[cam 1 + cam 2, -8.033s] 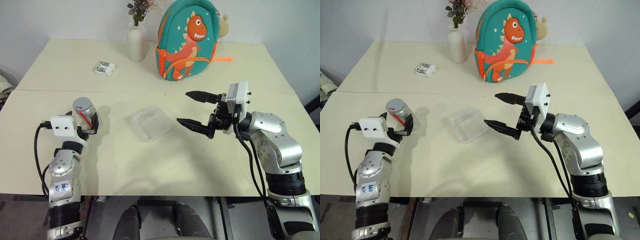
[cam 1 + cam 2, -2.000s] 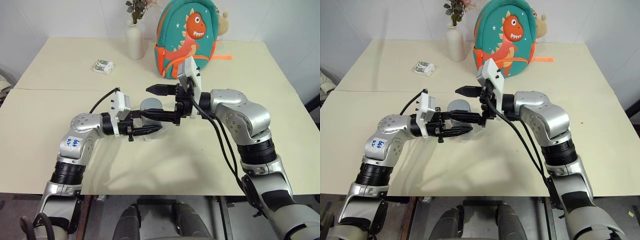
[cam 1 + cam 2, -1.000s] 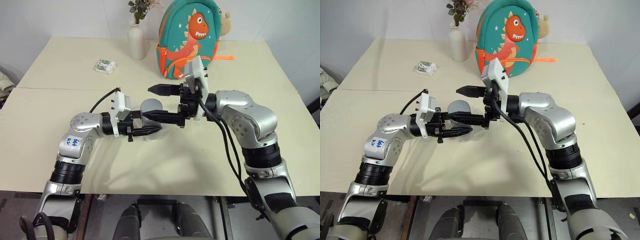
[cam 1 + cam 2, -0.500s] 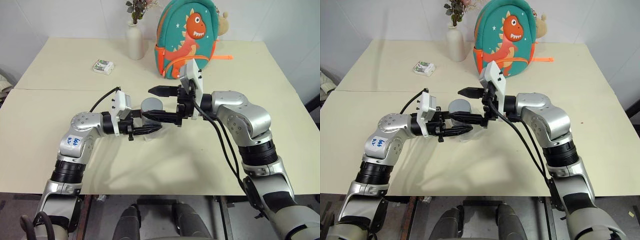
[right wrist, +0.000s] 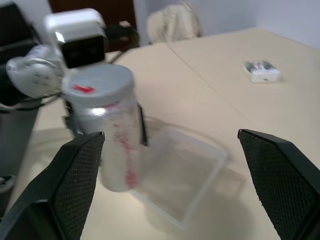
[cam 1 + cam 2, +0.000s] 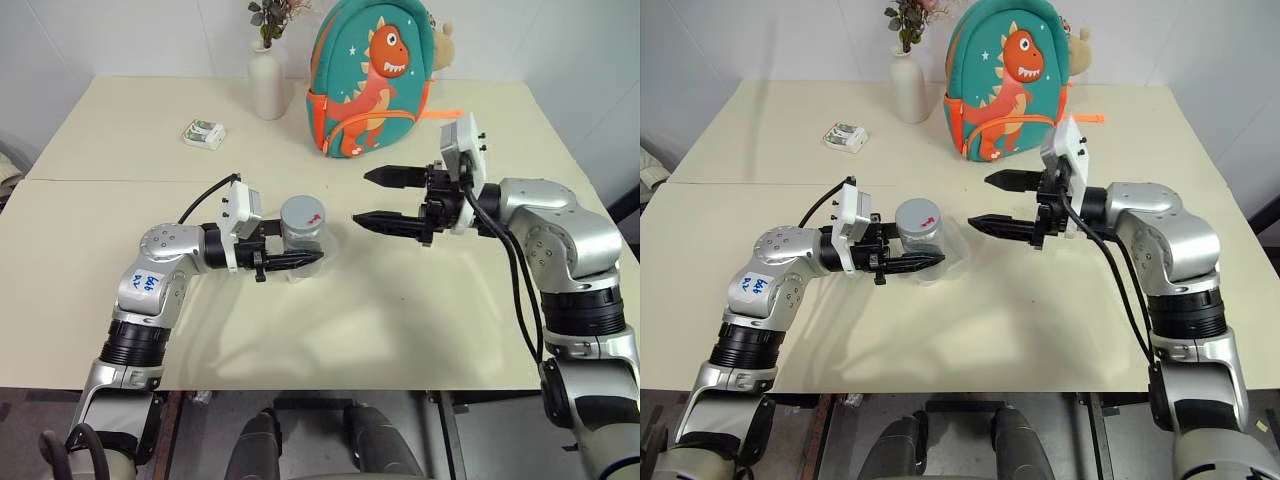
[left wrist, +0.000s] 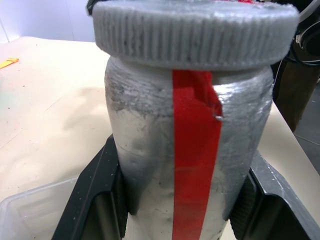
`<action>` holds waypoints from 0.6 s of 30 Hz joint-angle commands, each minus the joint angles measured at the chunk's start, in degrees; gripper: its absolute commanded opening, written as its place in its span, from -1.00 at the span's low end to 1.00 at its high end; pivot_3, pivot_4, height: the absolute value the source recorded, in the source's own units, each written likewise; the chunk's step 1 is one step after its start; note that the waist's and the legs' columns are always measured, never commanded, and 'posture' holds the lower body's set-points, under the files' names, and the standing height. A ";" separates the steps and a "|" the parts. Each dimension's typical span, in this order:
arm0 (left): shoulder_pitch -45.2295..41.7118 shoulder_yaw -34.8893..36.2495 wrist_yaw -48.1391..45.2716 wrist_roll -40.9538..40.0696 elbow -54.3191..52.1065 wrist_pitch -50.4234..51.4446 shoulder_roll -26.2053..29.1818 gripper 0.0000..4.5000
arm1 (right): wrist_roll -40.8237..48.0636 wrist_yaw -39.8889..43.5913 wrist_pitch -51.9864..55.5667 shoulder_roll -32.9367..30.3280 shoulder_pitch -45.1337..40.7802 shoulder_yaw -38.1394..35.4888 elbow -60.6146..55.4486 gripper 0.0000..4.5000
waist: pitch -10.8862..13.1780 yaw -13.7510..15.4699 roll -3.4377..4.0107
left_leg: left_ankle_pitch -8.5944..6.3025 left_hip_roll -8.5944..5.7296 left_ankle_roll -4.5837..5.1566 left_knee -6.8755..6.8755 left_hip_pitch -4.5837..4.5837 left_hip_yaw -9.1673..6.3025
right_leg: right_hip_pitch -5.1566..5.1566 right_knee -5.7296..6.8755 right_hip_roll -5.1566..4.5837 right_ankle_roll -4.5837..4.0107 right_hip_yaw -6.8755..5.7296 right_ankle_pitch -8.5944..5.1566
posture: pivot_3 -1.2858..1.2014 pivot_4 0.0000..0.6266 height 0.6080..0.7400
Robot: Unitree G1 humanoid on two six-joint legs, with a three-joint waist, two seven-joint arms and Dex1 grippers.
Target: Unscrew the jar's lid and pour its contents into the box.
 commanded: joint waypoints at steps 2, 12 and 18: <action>-0.10 0.83 -0.35 -0.74 -1.60 -0.78 0.33 -0.09 | 3.58 -0.98 1.44 2.76 -1.13 -0.24 -5.09 0.99 | 0.00 0.06 0.00 | 0.00 0.00 0.00 0.02 0.00 0.00 | 0.02 0.00 0.00 0.00 -0.01 0.00 | 0.03 -0.52 1.00; -0.72 0.53 -0.18 -0.57 -1.13 -0.97 -0.20 -0.09 | -0.94 -7.96 0.34 11.90 -4.63 5.14 -3.38 0.99 | 0.00 0.30 0.00 | 0.01 -0.01 0.00 0.04 0.00 -0.01 | 0.00 0.06 -0.02 0.00 -0.02 0.00 | 0.03 -0.52 1.00; -0.92 0.47 -0.21 -0.61 -1.04 -0.93 -0.34 -0.09 | -3.47 -8.96 -0.32 14.10 -5.75 7.01 -1.20 0.99 | 0.00 0.32 0.00 | 0.01 -0.01 0.00 0.03 0.00 -0.01 | 0.00 0.06 -0.02 0.00 -0.03 0.00 | 0.03 -0.52 1.00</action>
